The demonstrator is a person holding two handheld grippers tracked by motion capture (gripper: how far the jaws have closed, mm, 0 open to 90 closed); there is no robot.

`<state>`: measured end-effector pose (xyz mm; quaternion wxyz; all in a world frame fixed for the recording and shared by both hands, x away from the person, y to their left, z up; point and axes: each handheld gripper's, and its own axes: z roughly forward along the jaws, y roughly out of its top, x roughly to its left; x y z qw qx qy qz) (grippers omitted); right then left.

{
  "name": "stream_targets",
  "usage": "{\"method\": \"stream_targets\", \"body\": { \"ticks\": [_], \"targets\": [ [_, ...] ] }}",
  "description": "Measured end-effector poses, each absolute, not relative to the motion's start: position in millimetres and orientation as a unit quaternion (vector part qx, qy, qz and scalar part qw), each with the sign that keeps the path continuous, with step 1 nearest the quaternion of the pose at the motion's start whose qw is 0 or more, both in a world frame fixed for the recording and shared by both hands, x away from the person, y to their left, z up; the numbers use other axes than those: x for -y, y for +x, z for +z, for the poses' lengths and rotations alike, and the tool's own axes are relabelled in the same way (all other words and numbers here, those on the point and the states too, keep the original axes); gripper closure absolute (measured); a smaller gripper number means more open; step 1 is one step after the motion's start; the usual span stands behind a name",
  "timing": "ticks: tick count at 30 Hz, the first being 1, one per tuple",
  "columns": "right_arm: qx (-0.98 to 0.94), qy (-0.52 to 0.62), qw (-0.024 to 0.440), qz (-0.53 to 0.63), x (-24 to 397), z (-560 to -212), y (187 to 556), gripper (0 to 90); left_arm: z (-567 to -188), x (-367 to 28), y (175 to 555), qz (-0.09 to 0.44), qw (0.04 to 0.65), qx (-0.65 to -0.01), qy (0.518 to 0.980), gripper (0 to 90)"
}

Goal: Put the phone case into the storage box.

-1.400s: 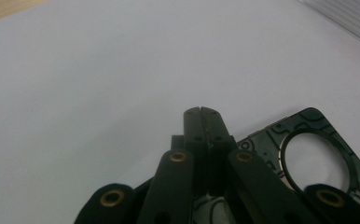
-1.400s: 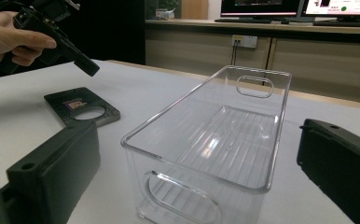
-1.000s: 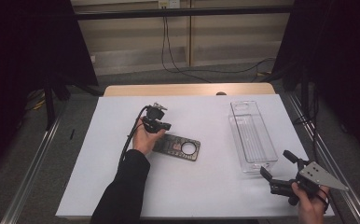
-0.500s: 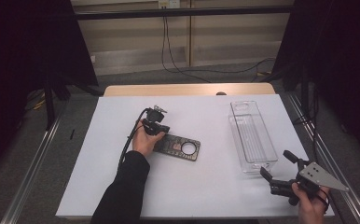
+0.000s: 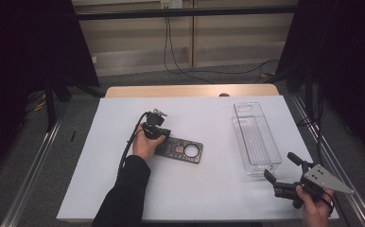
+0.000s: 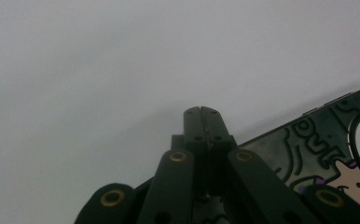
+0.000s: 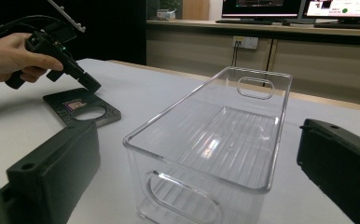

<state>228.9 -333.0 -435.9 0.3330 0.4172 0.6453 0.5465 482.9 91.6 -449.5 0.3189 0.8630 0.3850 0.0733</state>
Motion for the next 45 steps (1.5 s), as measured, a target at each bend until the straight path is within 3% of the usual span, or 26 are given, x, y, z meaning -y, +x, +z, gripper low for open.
{"method": "stream_targets", "body": {
  "ticks": [45],
  "targets": [
    [-0.647, 0.417, 0.332, 0.545, 333, -436, 228, 0.0, -454, -115, 443, 0.078, 0.334, -0.359, 0.868, 90.0]
  ]
}}
